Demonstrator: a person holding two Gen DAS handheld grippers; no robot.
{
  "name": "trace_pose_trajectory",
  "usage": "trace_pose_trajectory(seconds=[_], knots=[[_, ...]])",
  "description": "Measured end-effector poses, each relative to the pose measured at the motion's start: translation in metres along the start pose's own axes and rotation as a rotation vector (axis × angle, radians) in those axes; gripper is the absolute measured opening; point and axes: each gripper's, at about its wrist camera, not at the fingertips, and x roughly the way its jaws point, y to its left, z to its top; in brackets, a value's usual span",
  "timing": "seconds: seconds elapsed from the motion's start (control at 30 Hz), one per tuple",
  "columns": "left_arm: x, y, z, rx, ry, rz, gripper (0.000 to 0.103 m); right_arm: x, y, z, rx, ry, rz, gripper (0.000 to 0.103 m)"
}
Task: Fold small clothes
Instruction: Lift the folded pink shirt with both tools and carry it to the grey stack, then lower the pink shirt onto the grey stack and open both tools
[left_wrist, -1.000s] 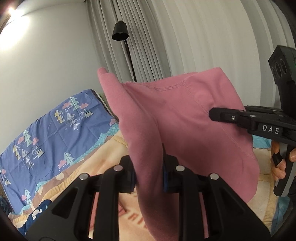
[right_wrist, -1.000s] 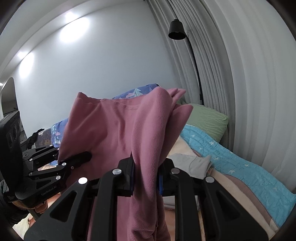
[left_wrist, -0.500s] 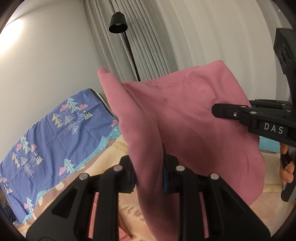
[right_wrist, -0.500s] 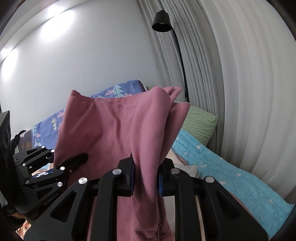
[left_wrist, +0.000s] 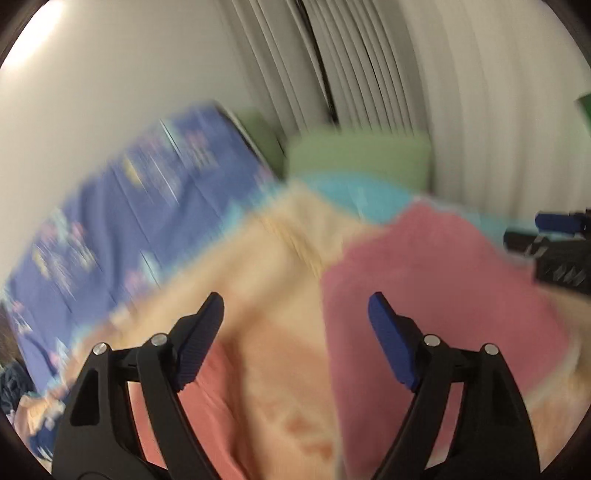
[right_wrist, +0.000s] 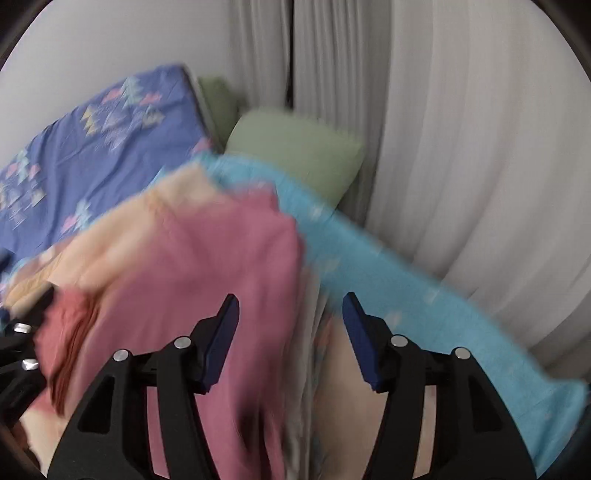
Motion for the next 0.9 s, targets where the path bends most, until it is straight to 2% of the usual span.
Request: trace_pose_trajectory(seconds=[0.03,0.07,0.1,0.13,0.17,0.3,0.4,0.53,0.63,0.67,0.73,0.8,0.9], knots=[[0.013,-0.008,-0.015,0.049,0.053,-0.010,0.081,0.007,-0.005,-0.013,0.012,0.031,0.015,0.059],[0.021,-0.014,-0.027,0.084,0.081,-0.017,0.082,0.018,-0.010,-0.030,0.017,0.076,-0.001,0.065],[0.024,-0.019,-0.039,0.102,0.086,-0.020,0.082,0.024,-0.013,-0.043,0.023,0.083,0.000,0.069],[0.023,-0.022,-0.050,0.088,0.055,-0.009,0.082,0.026,-0.019,-0.058,0.045,0.052,-0.005,0.075],[0.022,-0.023,-0.054,0.072,0.046,-0.011,0.082,0.026,-0.020,-0.065,0.052,0.044,-0.011,0.075],[0.020,-0.016,-0.057,0.017,0.074,-0.040,0.082,0.028,-0.026,-0.074,0.093,0.016,0.003,0.076],[0.015,-0.021,-0.062,0.010,0.067,-0.028,0.082,0.026,-0.026,-0.076,0.104,-0.003,-0.011,0.079],[-0.001,-0.026,-0.071,0.014,0.041,-0.005,0.082,0.021,-0.021,-0.079,0.082,-0.031,-0.088,0.087],[-0.024,-0.023,-0.078,-0.004,0.032,-0.050,0.082,0.017,-0.013,-0.078,0.045,-0.047,-0.156,0.087],[-0.032,-0.021,-0.081,-0.013,0.027,-0.065,0.082,0.010,-0.010,-0.077,0.031,-0.055,-0.182,0.087],[-0.047,-0.015,-0.087,-0.036,0.007,-0.092,0.083,-0.008,-0.011,-0.077,0.066,-0.049,-0.175,0.087],[-0.064,-0.007,-0.095,-0.074,-0.012,-0.120,0.087,-0.035,-0.019,-0.083,0.148,-0.050,-0.115,0.087],[-0.082,0.001,-0.106,-0.132,-0.025,-0.150,0.092,-0.079,-0.023,-0.096,0.160,-0.098,-0.064,0.087]])
